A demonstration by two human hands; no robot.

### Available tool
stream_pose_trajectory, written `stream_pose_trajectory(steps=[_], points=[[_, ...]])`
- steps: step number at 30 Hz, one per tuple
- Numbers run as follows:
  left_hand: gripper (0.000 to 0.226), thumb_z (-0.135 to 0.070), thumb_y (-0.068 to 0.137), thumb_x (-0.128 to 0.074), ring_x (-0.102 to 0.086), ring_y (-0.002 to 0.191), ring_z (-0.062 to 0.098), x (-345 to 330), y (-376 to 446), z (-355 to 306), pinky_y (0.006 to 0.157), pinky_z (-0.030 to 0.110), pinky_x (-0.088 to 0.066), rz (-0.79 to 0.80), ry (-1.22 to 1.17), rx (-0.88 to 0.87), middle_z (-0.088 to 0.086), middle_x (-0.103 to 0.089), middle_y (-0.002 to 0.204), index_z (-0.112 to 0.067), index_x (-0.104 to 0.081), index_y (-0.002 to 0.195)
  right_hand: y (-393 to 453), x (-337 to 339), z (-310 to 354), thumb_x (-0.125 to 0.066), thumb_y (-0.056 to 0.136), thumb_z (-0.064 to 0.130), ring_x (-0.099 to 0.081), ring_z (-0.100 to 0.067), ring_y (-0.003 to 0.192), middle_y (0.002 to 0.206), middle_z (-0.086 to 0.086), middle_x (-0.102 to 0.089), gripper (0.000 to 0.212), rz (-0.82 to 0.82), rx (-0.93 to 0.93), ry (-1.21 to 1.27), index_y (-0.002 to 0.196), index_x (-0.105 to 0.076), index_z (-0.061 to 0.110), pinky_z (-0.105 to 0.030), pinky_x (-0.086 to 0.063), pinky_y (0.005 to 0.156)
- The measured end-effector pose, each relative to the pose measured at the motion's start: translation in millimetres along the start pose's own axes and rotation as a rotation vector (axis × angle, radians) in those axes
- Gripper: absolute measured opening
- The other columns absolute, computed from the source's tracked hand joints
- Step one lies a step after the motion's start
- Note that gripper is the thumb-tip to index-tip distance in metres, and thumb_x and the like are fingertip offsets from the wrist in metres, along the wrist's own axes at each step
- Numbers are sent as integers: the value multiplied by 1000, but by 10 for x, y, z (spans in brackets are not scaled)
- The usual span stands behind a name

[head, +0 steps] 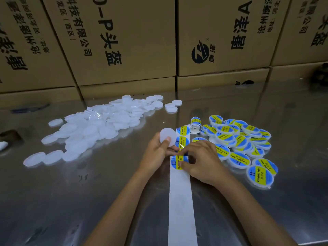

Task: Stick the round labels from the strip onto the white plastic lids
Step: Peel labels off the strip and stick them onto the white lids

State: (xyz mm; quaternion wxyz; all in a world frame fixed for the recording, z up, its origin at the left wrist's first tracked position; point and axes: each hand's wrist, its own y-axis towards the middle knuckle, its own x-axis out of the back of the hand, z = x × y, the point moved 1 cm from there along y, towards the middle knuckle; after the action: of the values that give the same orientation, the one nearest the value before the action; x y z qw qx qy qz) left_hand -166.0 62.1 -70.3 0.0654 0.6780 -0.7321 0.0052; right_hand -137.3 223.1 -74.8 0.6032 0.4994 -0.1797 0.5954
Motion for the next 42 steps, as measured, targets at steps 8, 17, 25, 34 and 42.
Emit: stream_pose_trajectory(steps=[8, 17, 25, 34, 42], points=[[22, -11, 106, -44, -73, 70, 12, 11, 24, -36, 70, 20, -56, -34, 23, 36, 16, -73, 92, -4, -55, 123, 17, 98, 135, -71, 78, -1, -57, -19, 77, 77, 5, -61, 19, -67, -122, 541, 80, -60, 15, -38, -49, 77], [24, -4, 98, -59, -75, 93, 25, 125, -39, -132, 86, 33, -60, -159, -198, 29, 16, -76, 105, 3, -66, 120, 49, 264, 181, -64, 83, -12, -61, -17, 76, 83, -6, -61, 22, -222, -288, 1036, 86, -53, 7, -28, -52, 73], [45, 5, 97, -45, -73, 101, 32, 190, -4, -196, 83, 36, -62, -60, -553, 85, 17, -71, 118, -22, -62, 129, 397, 253, 361, -66, 84, -6, -64, -3, 60, 70, 10, -68, 20, -137, -242, 1011, 86, -58, 12, -15, -48, 56], [39, -7, 100, -34, -74, 98, 30, 192, -8, -235, 71, 36, -61, 64, -787, 170, 15, -74, 112, -7, -60, 128, 444, -17, 452, -73, 80, -4, -66, -5, 71, 86, -3, -68, 23, -234, -289, 1042, 89, -61, 13, -18, -53, 63], [41, -8, 99, -35, -74, 94, 25, 164, -9, -241, 71, 32, -61, 83, -711, 166, 14, -74, 112, -11, -62, 130, 406, -48, 437, -73, 80, -2, -69, -29, 85, 93, -9, -69, 27, -250, -247, 898, 87, -58, 19, -42, -57, 76]])
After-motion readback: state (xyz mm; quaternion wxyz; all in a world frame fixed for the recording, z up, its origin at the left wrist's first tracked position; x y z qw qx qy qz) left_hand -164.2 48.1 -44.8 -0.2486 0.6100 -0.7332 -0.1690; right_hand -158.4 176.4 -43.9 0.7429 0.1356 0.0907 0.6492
